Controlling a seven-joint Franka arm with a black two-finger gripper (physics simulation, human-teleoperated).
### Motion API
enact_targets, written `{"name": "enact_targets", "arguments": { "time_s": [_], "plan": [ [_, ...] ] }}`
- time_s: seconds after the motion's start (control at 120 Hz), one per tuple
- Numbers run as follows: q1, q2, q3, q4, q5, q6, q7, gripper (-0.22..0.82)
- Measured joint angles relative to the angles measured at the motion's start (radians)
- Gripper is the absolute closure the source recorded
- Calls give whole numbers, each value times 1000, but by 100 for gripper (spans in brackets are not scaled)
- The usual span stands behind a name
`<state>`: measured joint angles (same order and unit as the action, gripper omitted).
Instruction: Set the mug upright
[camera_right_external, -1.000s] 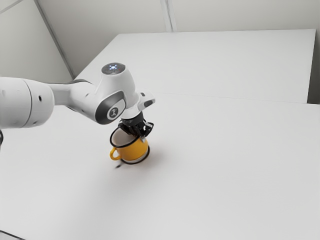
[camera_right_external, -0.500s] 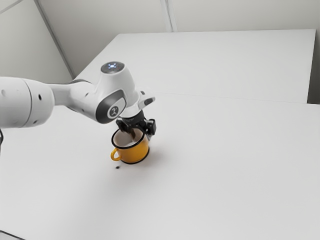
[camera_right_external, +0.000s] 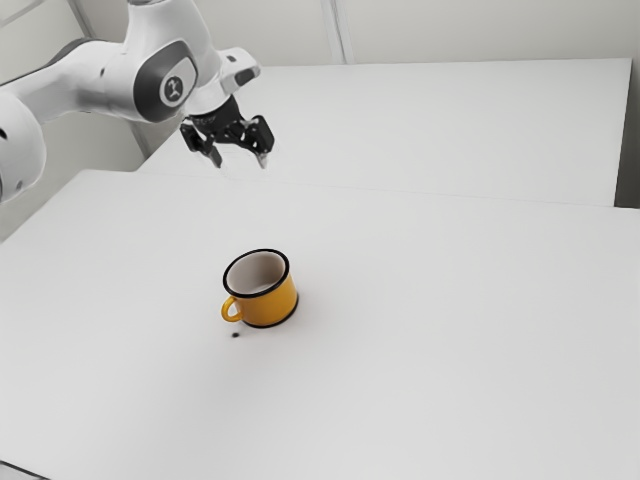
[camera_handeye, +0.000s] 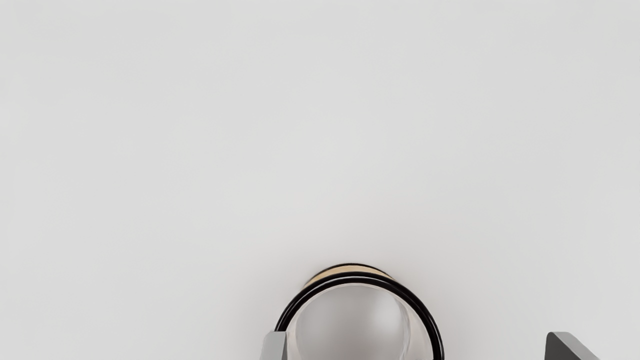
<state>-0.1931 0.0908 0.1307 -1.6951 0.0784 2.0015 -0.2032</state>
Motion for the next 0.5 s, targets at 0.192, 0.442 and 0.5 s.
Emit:
{"name": "enact_targets", "arguments": {
  "time_s": [0.192, 0.442, 0.5],
  "plan": [
    [-2, 58, 30, 195, -7, -185, 113, 3],
    [23, 60, 25, 271, -17, -299, 228, 2],
    [36, 45, 23, 268, -30, -311, 255, 2]
  ]
}}
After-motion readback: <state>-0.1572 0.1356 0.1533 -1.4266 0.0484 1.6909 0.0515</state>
